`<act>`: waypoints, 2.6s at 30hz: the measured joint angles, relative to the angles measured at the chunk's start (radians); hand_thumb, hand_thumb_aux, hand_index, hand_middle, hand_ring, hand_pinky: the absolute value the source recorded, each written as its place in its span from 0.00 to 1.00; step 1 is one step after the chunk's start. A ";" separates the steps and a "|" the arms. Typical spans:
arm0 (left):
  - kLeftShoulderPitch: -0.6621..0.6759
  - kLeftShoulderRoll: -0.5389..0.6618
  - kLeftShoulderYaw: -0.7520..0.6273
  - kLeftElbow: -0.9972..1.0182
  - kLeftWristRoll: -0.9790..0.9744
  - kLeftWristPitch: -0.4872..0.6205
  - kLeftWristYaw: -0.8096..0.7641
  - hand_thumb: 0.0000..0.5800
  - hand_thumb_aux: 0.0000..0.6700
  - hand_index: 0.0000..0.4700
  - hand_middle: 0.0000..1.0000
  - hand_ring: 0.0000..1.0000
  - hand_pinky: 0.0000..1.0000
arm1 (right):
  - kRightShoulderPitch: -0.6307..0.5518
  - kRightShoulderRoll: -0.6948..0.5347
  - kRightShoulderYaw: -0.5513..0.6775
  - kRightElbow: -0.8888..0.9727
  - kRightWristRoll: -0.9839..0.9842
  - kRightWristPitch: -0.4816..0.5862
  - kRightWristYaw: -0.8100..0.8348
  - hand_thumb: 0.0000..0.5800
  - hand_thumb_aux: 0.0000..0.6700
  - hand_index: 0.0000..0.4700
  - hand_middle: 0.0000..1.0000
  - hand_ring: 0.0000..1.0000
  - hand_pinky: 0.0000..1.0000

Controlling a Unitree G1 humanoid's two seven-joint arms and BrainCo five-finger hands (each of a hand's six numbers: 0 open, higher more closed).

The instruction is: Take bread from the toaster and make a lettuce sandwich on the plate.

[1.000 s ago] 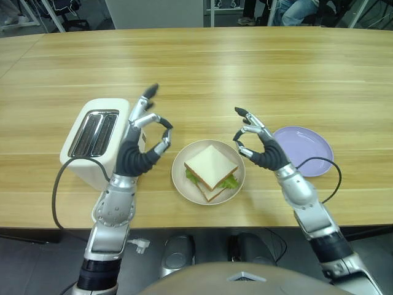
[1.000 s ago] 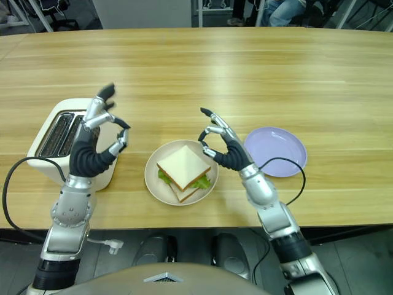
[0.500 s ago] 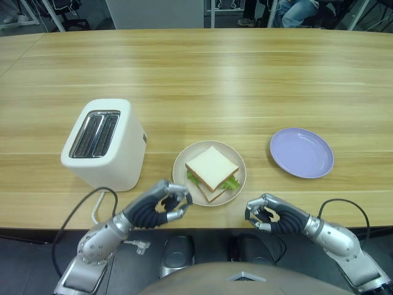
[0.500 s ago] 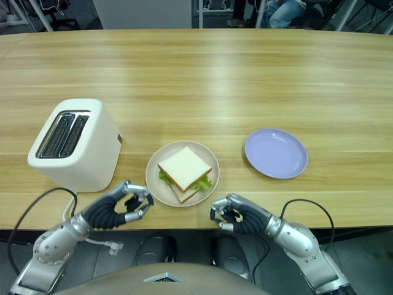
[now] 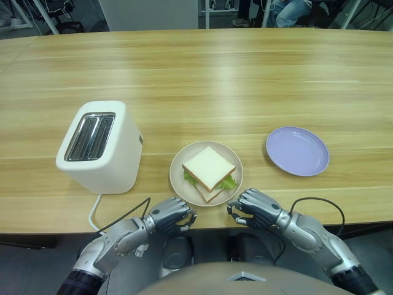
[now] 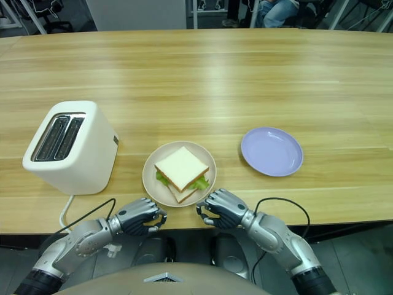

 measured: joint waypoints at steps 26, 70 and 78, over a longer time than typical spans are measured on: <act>-0.617 -0.206 -0.183 0.634 0.193 0.270 0.413 1.00 1.00 0.98 1.00 1.00 1.00 | -0.757 0.303 0.290 1.012 -0.218 0.213 -0.513 1.00 1.00 0.98 1.00 1.00 1.00; 0.360 -0.310 0.063 -0.256 -0.785 -0.113 0.162 0.00 0.00 0.00 0.00 0.00 0.00 | 0.391 0.178 -0.136 -0.211 0.763 -0.018 -0.097 0.00 0.00 0.00 0.00 0.00 0.00; 0.361 -0.332 0.087 -0.255 -0.773 -0.114 0.129 0.00 0.00 0.00 0.00 0.00 0.00 | 0.394 0.210 -0.149 -0.211 0.765 -0.022 -0.051 0.00 0.00 0.00 0.00 0.00 0.00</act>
